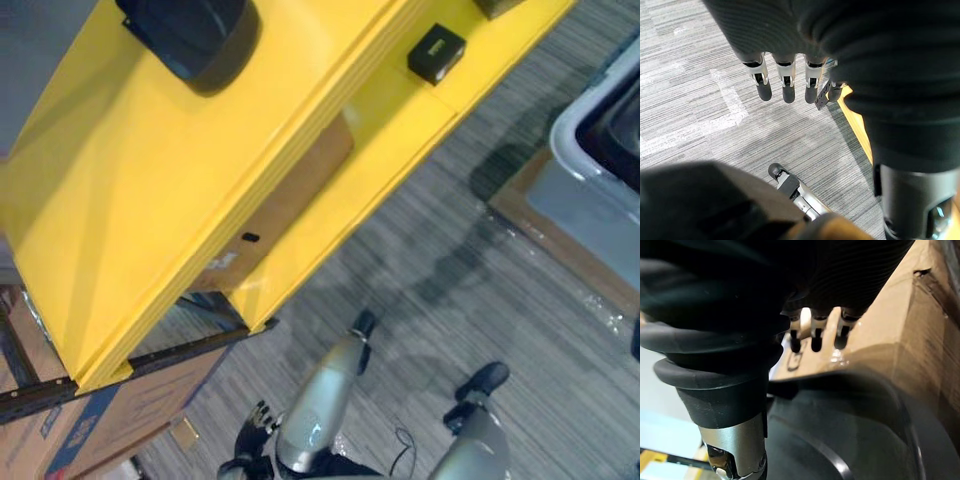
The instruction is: Walk over and take plastic housings, then place them on the shelf
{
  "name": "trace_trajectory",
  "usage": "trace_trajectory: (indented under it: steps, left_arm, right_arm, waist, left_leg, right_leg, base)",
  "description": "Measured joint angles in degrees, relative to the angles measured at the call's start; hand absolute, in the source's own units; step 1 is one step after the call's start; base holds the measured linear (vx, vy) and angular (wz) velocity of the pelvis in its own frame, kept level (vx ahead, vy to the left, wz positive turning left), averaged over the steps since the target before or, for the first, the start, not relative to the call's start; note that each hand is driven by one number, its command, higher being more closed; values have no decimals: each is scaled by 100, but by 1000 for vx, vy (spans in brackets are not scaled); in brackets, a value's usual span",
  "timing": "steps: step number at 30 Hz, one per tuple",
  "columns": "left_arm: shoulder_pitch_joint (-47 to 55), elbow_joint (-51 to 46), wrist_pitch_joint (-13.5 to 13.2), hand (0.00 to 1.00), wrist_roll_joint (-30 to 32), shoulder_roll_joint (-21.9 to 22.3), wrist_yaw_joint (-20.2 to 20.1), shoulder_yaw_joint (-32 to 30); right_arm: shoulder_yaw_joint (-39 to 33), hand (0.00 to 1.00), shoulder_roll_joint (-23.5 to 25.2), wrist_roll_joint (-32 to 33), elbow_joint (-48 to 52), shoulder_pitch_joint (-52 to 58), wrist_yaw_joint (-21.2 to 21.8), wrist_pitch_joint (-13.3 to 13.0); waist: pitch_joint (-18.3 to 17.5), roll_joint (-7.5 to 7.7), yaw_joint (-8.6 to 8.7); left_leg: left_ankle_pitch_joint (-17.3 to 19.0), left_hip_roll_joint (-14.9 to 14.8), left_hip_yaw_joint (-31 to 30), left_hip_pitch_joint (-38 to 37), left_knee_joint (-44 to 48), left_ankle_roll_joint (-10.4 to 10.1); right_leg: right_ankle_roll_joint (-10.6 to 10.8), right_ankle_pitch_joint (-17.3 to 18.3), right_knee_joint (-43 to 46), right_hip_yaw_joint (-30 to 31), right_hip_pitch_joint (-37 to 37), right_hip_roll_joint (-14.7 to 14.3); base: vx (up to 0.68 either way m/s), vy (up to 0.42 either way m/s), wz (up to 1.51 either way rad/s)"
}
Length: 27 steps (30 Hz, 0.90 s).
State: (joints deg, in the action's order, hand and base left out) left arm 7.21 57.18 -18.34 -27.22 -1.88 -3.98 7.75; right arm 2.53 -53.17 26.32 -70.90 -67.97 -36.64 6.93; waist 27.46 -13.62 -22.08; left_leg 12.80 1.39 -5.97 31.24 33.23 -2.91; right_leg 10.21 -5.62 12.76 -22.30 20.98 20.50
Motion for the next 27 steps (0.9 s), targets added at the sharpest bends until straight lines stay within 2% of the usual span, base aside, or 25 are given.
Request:
trace_trajectory:
  steps: [7,12,16,17,22,27]
  left_arm:
    - [-29,34,-35,0,-168,2,-29,250]
    - [-46,80,-40,0,-175,2,-29,263]
    - [-51,156,-39,0,-245,3,-28,384]
    - [-51,156,-40,0,-353,3,-32,406]
    - [-51,158,-39,0,-393,3,-73,468]
    - [-52,215,-39,0,-394,3,-86,471]
  right_arm:
    - [1,0,-58,-5,-62,2,-629,316]
    - [48,0,-123,-11,-64,2,-863,500]
    - [173,0,-129,-12,-57,0,-914,630]
    - [178,100,-146,-11,-46,-10,-914,696]
    - [326,100,-377,-16,-71,-28,-878,981]
    - [399,100,-550,-57,-181,-23,-802,1105]
  waist:
    - [-68,-95,-108]
    - [-91,-127,-228]
    - [-115,-161,-240]
    - [-128,-178,-251]
    - [-161,-224,-336]
    - [-204,-282,-342]
  left_leg:
    - [6,7,-48,122,72,-3]
    - [7,-21,-35,140,71,-4]
    - [6,-28,-30,141,55,-4]
    - [6,-31,-31,141,46,-4]
    - [6,-31,-32,141,22,-5]
    - [5,-32,-31,140,0,-5]
  right_leg:
    - [-34,-10,-57,-80,50,-7]
    - [-39,-13,-94,-75,84,-26]
    - [-44,-18,-127,-76,81,-35]
    - [-44,-18,-133,-79,81,-38]
    - [-44,-18,-150,-84,82,-38]
    - [-44,-18,-164,-87,84,-40]
  base:
    - [-21,2,2]
    - [-26,-4,-2]
    - [0,0,0]
    - [0,0,0]
    - [0,0,0]
    - [0,0,0]
